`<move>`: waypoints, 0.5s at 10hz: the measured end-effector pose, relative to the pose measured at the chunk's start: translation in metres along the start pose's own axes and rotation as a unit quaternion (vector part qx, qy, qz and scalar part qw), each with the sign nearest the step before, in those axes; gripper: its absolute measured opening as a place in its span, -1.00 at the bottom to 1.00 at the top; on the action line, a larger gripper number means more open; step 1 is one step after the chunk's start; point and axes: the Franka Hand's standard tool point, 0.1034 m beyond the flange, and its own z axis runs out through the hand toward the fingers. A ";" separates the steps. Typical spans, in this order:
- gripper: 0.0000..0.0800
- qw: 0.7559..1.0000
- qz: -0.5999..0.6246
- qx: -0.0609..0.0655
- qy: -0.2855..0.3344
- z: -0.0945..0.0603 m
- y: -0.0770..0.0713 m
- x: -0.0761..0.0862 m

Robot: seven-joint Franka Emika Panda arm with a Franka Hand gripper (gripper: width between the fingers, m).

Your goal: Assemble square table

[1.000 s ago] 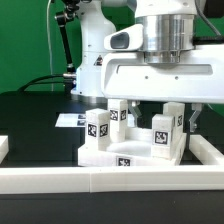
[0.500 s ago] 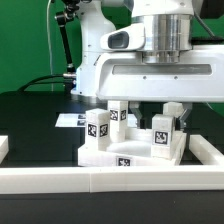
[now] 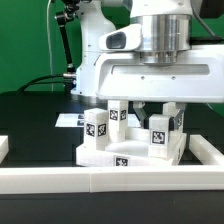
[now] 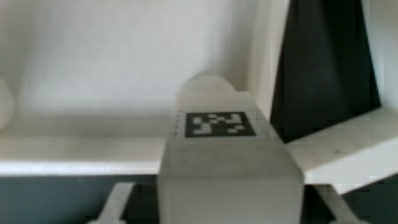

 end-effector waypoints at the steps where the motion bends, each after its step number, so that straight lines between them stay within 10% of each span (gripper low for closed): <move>1: -0.28 0.998 0.055 0.002 -0.001 0.000 0.001 0.000; 5: -0.27 0.972 0.237 0.004 0.002 0.001 0.002 -0.001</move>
Offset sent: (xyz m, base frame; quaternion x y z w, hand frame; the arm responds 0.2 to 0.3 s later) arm -0.0143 -0.0034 -0.0090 -0.0178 -0.0095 0.2687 0.9630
